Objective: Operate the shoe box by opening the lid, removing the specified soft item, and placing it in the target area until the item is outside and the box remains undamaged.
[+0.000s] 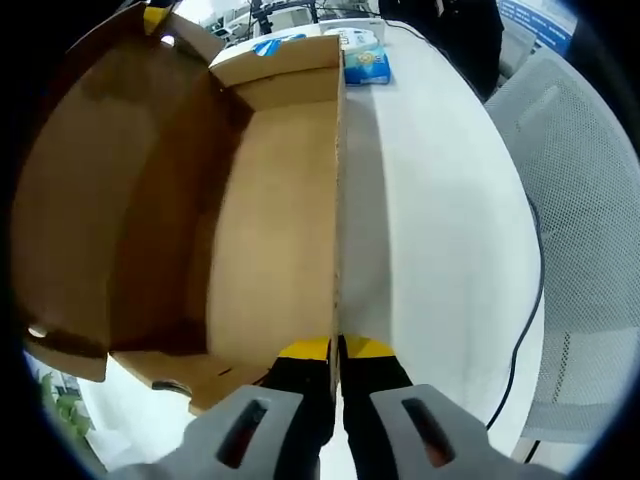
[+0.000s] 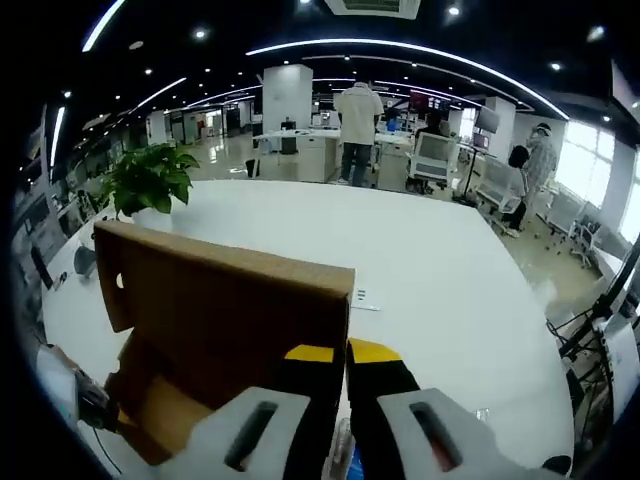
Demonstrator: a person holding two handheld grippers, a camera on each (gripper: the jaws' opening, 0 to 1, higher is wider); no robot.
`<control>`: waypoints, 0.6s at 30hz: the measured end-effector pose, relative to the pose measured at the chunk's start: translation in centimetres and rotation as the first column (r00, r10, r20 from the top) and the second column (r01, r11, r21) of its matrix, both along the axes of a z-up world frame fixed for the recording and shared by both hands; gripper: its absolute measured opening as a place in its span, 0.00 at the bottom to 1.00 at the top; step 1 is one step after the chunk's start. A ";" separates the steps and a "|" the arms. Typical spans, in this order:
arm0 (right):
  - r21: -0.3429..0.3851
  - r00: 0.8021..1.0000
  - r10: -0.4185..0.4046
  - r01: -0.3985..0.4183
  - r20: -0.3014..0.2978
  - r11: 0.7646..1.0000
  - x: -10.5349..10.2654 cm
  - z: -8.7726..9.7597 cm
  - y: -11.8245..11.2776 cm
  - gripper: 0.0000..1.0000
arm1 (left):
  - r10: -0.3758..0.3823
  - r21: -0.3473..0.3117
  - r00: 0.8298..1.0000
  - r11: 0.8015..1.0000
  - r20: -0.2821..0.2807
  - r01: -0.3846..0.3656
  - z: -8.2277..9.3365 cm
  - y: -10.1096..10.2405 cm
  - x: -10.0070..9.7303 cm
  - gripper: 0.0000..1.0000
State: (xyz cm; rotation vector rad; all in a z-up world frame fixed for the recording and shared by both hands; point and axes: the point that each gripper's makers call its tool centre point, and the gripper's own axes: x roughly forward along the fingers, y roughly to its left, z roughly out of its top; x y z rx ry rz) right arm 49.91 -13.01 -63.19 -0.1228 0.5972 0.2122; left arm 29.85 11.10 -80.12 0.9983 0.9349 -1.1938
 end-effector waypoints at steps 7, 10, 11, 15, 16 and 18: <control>0.029 1.000 -0.018 0.017 0.013 0.999 -1.5 0.4 0.1 0.00 | 0.001 0.001 1.000 1.000 -0.002 -0.001 0.0 -0.1 0.0 0.00; 0.044 1.000 -0.023 0.022 0.020 0.999 -1.6 0.4 0.0 0.00 | 0.001 0.001 1.000 1.000 -0.002 -0.001 0.0 -0.1 0.0 0.00; 0.046 0.999 -0.023 0.022 0.024 0.999 -1.9 0.5 0.0 0.00 | 0.000 0.001 1.000 1.000 -0.002 0.000 0.0 -0.1 0.0 0.00; 0.048 0.999 -0.027 0.025 0.033 0.999 -2.4 0.6 0.0 0.00 | 0.004 0.002 1.000 1.000 -0.006 -0.004 0.0 -0.1 -0.1 0.00; 0.042 0.999 -0.025 0.023 0.037 0.999 -2.5 0.6 -0.1 0.00 | 0.003 0.002 1.000 1.000 -0.006 -0.003 0.0 -0.1 -0.1 0.00; 0.041 0.999 -0.027 0.026 0.045 0.999 -2.7 0.7 -0.1 0.00 | 0.003 0.002 1.000 1.000 -0.004 -0.003 0.0 -0.1 -0.1 0.00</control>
